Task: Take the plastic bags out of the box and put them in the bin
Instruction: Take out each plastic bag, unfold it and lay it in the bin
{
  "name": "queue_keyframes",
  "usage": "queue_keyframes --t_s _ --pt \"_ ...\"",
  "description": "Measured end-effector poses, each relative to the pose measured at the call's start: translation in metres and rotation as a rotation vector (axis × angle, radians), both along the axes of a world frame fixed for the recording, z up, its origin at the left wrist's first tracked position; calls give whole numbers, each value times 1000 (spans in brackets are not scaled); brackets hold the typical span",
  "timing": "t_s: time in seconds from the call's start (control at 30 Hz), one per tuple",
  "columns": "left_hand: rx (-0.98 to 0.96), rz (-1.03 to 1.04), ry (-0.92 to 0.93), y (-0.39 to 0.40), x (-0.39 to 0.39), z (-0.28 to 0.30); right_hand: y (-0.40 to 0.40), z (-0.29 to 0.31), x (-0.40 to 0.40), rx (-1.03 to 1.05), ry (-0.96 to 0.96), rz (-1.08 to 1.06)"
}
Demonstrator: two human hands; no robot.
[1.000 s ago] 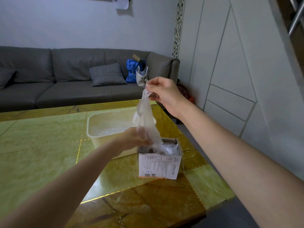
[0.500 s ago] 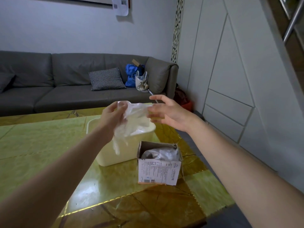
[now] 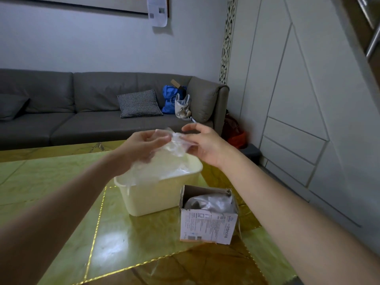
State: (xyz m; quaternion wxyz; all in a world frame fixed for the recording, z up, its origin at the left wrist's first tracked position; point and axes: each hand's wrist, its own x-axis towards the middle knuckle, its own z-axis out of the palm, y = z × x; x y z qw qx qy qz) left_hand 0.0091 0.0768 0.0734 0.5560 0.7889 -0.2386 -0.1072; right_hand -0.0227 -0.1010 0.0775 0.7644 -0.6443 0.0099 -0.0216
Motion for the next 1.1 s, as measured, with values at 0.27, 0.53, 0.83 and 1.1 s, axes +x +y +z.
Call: queue_keyframes --t_s 0.27,0.53,0.83,1.1 --pt "-7 205 122 42 38 -9 7 0 31 -820 -211 -283" --pt "597 673 -406 51 82 -33 -4 -62 73 -1039 42 -209" --pt "1114 -245 -327 6 79 -60 3 -71 79 -1537 -65 118" --pt "1119 -179 -297 1 87 -71 10 -76 91 -1755 39 198"
